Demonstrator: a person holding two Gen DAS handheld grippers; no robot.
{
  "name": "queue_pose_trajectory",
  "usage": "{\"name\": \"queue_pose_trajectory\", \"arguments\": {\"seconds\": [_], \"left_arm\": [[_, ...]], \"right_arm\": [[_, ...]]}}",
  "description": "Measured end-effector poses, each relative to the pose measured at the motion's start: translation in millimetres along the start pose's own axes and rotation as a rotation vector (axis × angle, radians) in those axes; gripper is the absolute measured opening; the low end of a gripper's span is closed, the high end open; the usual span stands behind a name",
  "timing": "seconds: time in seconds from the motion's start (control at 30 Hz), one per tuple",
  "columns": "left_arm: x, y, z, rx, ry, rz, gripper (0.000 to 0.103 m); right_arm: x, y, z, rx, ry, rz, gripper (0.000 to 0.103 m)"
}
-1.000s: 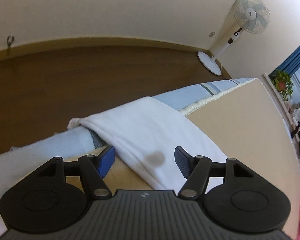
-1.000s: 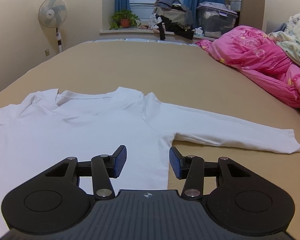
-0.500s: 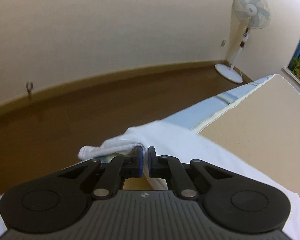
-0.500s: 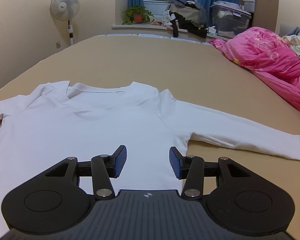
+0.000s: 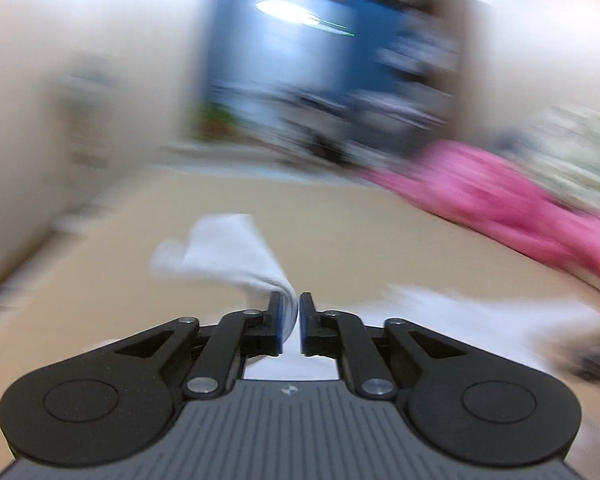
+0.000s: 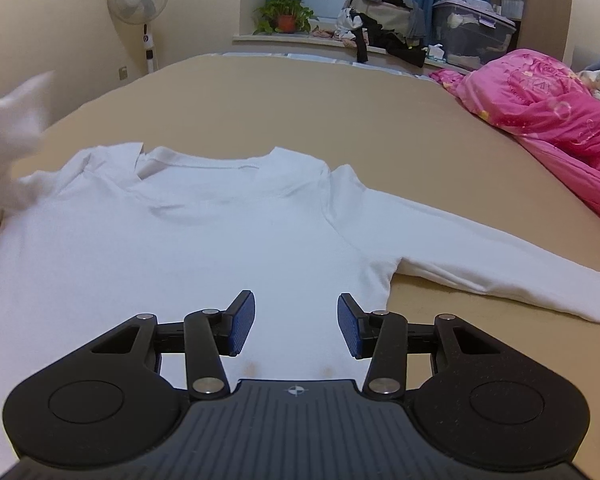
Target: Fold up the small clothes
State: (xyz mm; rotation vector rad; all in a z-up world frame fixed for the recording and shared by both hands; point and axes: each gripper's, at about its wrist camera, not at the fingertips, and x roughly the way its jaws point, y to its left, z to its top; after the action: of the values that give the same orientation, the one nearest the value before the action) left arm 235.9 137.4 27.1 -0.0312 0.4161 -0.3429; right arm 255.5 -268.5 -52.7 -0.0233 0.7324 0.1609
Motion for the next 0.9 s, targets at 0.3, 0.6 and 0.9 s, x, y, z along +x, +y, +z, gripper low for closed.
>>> {"name": "queue_pose_trajectory", "arguments": {"seconds": [0.3, 0.6, 0.9], "left_arm": [[9.4, 66.2, 4.8, -0.173, 0.061, 0.227, 0.021], [7.2, 146.7, -2.9, -0.406, 0.268, 0.460, 0.022], [-9.1, 154.5, -4.3, -0.419, 0.278, 0.466, 0.024]], "right_arm": [[-1.1, 4.5, -2.5, -0.004, -0.015, -0.005, 0.015], [16.5, 24.9, 29.0, 0.276, -0.038, 0.246, 0.023], [130.8, 71.3, 57.9, 0.430, 0.083, 0.108, 0.022]]}}
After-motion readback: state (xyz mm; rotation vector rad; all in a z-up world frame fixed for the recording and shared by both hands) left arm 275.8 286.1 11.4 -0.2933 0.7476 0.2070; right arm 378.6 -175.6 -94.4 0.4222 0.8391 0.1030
